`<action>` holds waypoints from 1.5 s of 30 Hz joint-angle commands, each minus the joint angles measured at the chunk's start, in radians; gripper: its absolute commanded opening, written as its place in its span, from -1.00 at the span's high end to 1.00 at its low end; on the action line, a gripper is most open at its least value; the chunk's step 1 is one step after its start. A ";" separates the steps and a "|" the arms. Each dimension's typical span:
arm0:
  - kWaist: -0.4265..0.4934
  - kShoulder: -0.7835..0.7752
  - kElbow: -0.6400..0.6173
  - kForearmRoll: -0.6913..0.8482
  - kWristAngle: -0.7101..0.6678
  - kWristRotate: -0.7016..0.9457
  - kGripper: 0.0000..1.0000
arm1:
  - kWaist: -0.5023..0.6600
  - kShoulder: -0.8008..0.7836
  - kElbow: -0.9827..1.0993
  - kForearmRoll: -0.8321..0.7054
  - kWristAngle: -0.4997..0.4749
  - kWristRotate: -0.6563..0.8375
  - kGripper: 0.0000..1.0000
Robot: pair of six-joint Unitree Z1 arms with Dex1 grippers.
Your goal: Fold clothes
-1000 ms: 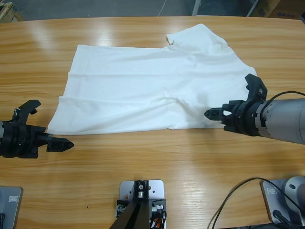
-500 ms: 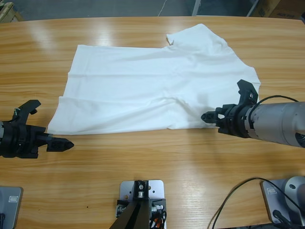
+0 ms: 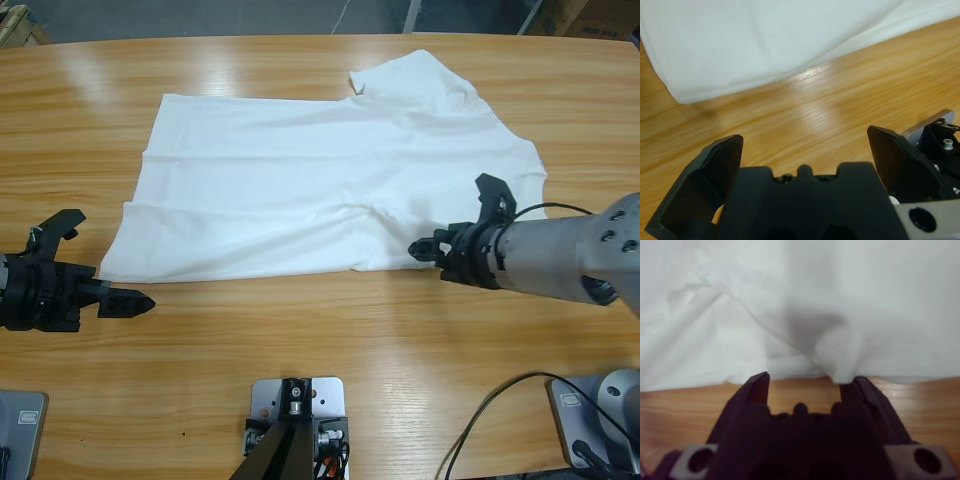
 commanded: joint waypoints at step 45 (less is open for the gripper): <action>-0.006 0.010 0.020 0.005 -0.015 -0.004 -0.93 | -0.063 0.068 -0.027 0.058 0.144 -0.075 1.00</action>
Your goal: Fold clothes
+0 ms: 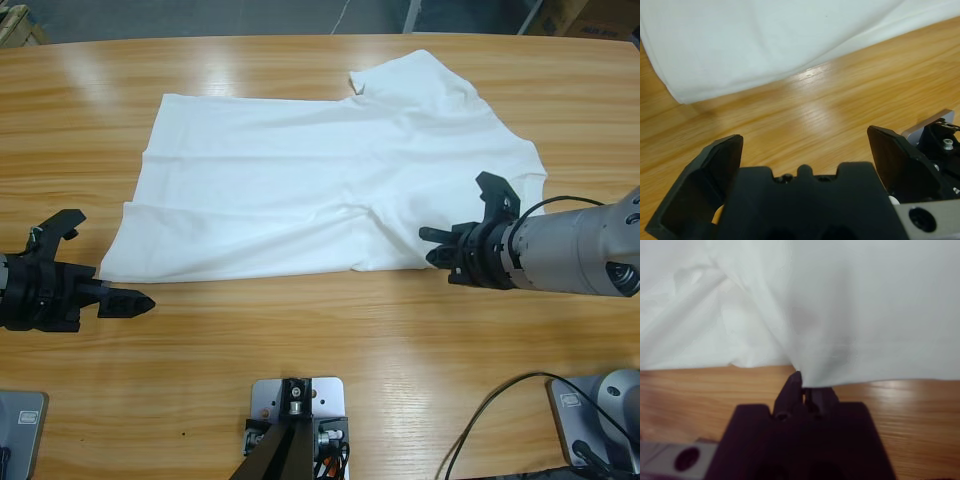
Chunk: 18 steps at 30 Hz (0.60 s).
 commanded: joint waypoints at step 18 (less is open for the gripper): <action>-0.006 0.023 0.015 -0.003 -0.014 -0.004 -0.93 | 0.008 -0.107 -0.421 0.652 -0.111 -0.112 -0.28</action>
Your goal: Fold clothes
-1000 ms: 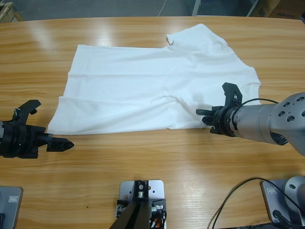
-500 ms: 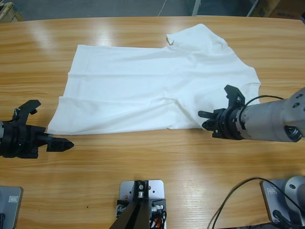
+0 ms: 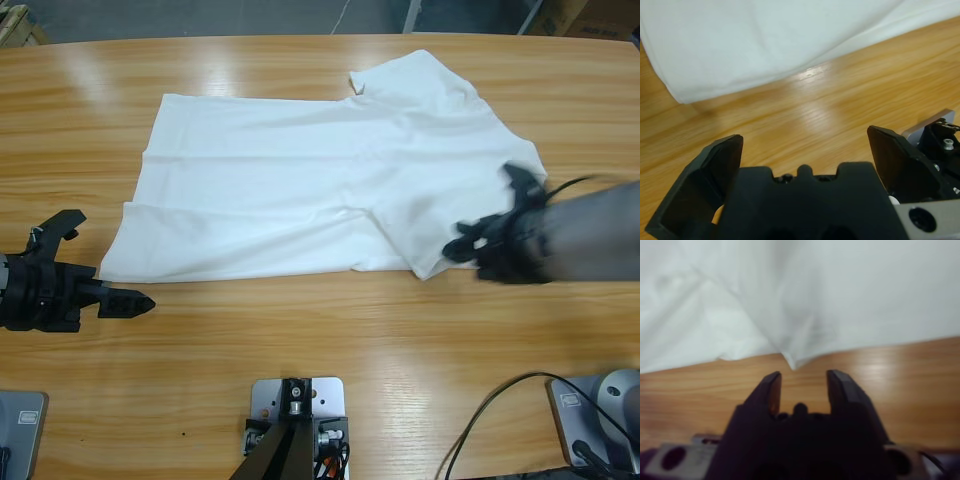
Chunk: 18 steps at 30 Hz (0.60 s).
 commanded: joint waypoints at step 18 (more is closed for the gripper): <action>-0.006 0.001 0.018 0.005 -0.014 -0.004 -0.93 | -0.140 0.289 -0.070 0.029 0.027 -0.461 1.00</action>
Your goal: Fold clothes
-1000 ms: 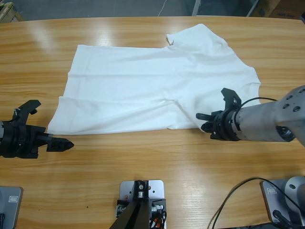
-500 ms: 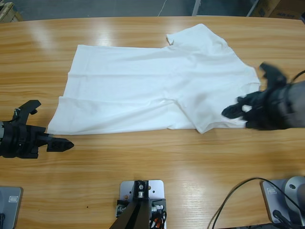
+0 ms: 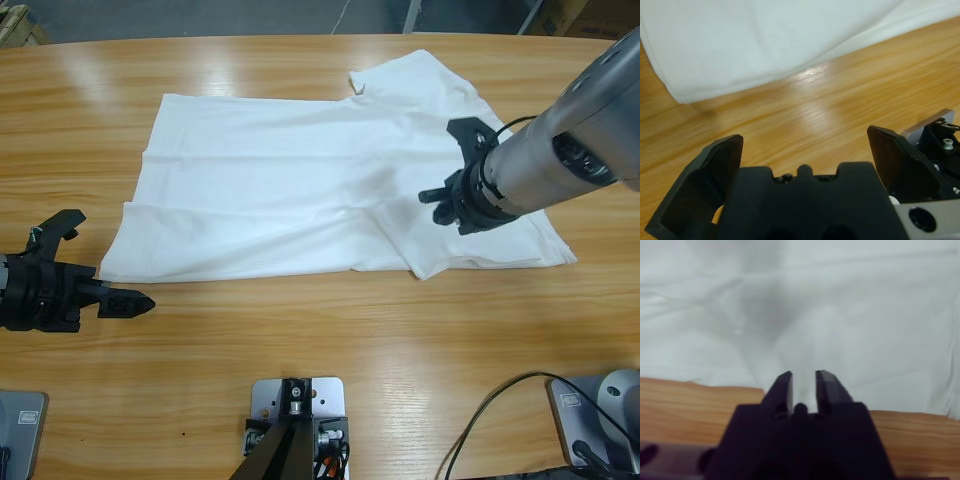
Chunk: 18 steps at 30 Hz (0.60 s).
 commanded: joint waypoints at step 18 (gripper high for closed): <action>-0.005 0.000 0.019 0.005 -0.015 -0.003 -0.93 | -0.017 0.092 0.269 -0.195 0.107 0.055 1.00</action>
